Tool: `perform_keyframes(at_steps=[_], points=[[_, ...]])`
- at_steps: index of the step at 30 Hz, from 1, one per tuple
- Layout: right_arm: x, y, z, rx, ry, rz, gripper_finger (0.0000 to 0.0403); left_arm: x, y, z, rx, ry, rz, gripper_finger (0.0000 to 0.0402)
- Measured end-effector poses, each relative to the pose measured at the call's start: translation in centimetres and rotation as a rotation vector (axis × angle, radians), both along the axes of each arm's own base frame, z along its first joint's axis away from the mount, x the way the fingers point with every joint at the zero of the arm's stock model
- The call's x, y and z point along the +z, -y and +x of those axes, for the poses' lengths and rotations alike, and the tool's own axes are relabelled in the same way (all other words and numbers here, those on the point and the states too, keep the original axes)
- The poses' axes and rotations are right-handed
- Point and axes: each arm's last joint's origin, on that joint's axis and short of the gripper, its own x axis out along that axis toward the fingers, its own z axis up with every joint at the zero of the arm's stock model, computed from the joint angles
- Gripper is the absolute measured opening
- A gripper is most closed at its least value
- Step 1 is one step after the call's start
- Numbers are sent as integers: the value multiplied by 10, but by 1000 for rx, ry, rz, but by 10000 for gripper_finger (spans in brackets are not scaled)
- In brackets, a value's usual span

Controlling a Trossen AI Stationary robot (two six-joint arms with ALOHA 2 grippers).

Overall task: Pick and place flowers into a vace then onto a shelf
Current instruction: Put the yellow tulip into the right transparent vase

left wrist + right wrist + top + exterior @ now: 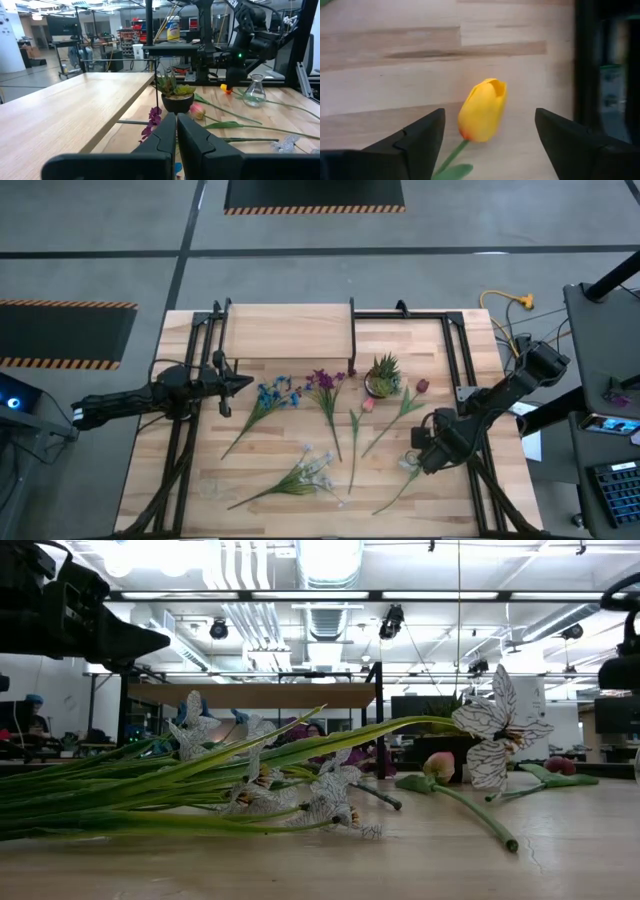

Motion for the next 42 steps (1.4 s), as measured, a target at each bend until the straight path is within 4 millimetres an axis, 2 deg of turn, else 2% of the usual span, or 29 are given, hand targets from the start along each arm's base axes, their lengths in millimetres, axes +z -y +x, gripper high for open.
perform_keyframes(at_steps=[8, 30, 42], points=[[-21, 6, -7, 2, 25, 19, 290, 0, 0, 0, 0, 0, 0, 0], [-20, 4, -5, 18, 22, 32, 130, 0, 0, 0, 1, -1, 0, 0], [-15, 5, -6, 56, 37, 55, 56, 0, 0, 0, 1, -1, 0, 0]])
